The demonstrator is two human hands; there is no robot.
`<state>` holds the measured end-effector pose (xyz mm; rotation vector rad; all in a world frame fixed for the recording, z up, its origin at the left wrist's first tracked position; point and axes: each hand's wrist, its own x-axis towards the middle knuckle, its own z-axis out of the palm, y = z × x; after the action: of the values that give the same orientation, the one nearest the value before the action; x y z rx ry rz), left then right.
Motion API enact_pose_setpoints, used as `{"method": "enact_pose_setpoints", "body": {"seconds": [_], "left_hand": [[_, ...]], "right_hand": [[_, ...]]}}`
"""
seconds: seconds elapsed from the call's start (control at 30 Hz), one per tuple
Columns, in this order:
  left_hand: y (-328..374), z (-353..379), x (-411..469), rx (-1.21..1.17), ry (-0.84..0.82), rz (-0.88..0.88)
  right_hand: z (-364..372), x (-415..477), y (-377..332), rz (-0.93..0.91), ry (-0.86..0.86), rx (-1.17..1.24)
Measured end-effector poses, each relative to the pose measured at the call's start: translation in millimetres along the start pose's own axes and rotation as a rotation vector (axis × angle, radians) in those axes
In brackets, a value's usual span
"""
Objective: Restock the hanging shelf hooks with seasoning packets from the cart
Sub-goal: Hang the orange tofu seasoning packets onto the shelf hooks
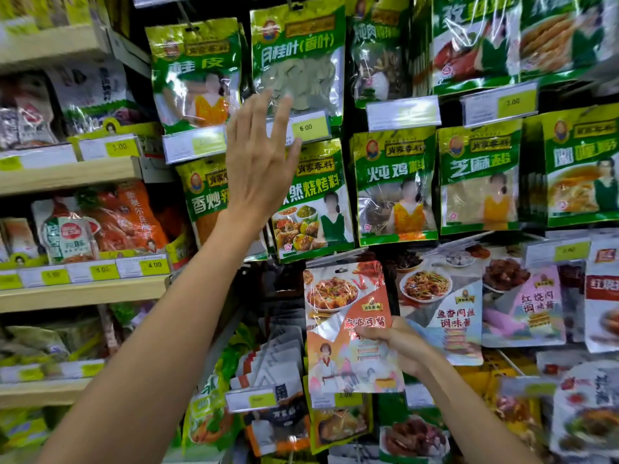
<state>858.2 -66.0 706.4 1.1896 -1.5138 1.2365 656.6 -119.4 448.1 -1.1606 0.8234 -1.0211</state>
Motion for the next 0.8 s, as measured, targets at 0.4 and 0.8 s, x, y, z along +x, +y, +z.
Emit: {"method": "enact_pose_setpoints", "body": {"seconds": [0.4,0.8], "left_hand": [[-8.7,35.3,7.9,0.043,-0.125,0.106],[-12.1,49.3,18.8,0.011,-0.09,0.1]], "right_hand": [[-5.1,21.7,5.1,0.016,0.07,-0.001],[0.1,45.9,12.7,-0.048,0.228,-0.076]]}}
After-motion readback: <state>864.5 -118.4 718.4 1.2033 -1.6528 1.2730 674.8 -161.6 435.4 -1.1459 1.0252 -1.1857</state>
